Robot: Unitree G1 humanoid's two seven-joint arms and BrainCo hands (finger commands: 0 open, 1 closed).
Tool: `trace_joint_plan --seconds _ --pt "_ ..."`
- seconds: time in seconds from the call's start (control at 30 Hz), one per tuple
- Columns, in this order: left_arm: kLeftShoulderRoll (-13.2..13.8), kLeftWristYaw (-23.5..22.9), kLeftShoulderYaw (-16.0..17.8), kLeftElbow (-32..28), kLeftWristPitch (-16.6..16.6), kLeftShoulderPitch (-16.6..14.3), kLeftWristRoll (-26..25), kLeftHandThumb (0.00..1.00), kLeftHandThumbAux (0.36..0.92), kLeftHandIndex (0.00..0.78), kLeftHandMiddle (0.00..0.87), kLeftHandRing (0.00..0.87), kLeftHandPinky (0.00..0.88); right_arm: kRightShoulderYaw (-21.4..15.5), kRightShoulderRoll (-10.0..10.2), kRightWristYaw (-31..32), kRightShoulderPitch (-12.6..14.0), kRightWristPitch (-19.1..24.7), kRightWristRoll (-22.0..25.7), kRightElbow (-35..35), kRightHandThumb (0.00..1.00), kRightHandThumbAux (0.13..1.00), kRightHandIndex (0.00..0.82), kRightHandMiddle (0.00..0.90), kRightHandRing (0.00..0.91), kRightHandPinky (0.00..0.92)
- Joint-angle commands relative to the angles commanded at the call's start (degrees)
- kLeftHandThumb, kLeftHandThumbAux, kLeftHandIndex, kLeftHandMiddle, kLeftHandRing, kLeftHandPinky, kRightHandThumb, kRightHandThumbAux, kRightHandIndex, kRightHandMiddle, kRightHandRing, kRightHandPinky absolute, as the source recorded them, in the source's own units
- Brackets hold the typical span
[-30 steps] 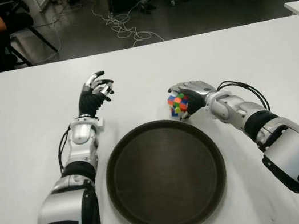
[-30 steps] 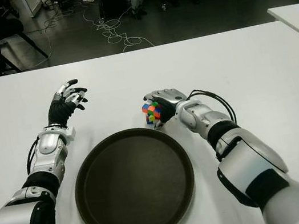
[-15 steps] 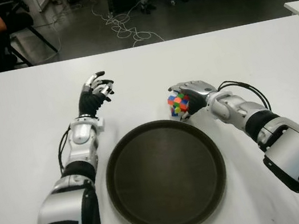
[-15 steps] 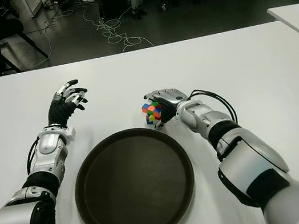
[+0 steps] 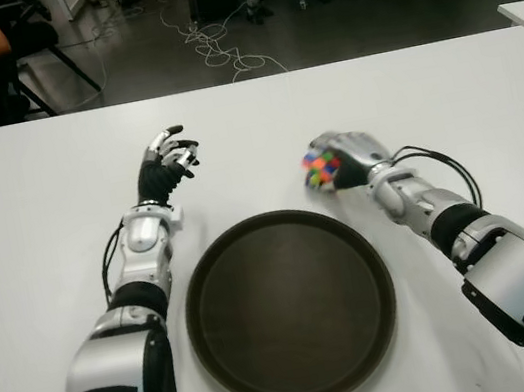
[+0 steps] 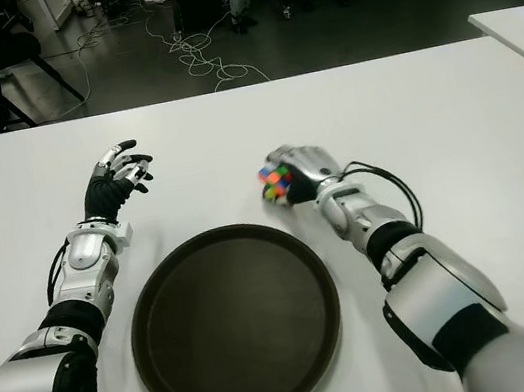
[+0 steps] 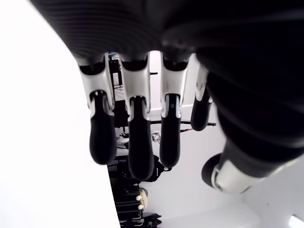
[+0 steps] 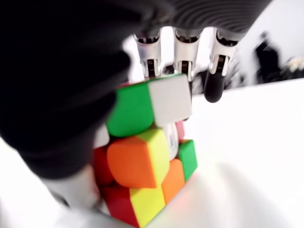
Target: Pick up the Rubik's Cube and put it in the plate
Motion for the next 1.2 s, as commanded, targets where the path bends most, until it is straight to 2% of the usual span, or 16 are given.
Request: trace_joint_plan --seconds 0.1,0.37,0.83,1.2 --pt "0.0 0.0 0.0 0.0 0.0 0.0 0.0 0.312 0.704 0.218 0.384 0.491 0.555 -0.9 0.3 -1.0 0.0 0.6 0.5 0.1 0.695 0.736 0.412 0.437 0.469 0.541" --pt "0.1 0.9 -0.5 -0.2 -0.3 0.2 0.6 0.313 0.705 0.217 0.395 0.494 0.569 -2.5 0.5 -1.3 0.0 0.7 0.9 0.1 0.698 0.736 0.415 0.477 0.520 0.566" --pt "0.1 0.5 -0.5 -0.2 -0.4 0.3 0.5 0.300 0.678 0.213 0.373 0.483 0.547 -3.9 0.6 -1.7 0.3 -0.5 1.6 0.1 0.697 0.735 0.416 0.512 0.556 0.583" --pt "0.1 -0.2 -0.4 -0.2 -0.8 0.4 0.3 0.282 0.670 0.214 0.389 0.491 0.554 -4.3 0.6 -2.1 0.3 -1.0 2.0 0.1 0.699 0.736 0.415 0.517 0.570 0.601"
